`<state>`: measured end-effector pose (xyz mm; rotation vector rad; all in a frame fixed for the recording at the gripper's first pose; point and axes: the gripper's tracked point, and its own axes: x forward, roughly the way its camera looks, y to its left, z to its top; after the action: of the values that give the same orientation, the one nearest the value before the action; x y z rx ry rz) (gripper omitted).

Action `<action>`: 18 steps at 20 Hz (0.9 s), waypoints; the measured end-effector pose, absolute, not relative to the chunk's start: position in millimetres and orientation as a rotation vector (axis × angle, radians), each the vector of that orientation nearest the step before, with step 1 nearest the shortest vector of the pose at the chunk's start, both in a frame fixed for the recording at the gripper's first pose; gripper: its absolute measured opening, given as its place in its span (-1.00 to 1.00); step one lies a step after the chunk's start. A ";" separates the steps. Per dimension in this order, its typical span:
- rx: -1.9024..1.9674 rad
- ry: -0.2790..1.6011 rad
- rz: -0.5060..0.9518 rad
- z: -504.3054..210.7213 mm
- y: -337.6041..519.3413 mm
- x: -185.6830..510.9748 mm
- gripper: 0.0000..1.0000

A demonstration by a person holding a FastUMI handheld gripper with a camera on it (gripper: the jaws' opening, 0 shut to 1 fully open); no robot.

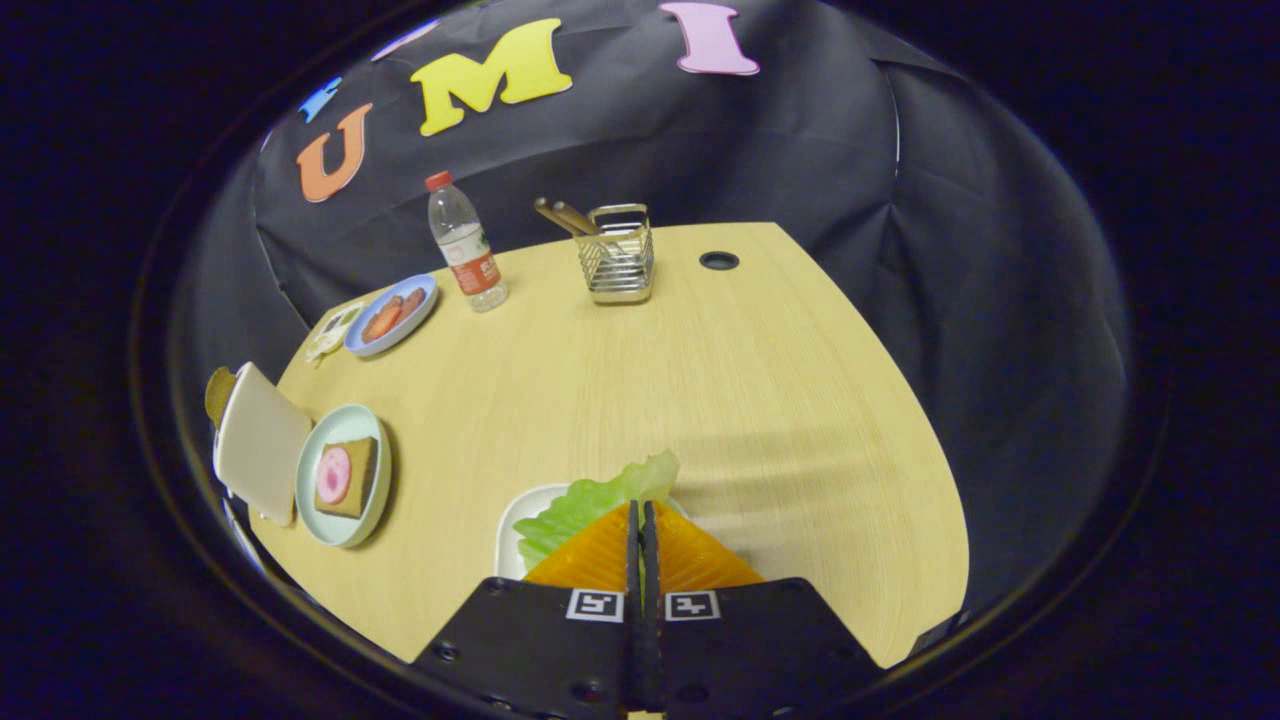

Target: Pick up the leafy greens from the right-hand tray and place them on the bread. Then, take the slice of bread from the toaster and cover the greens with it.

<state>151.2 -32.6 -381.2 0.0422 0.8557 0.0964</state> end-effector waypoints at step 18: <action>-0.061 0.725 0.296 -272.2 141.4 87.4 -0.99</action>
<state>87.4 141.4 -272.2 -0.0615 0.7251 0.2964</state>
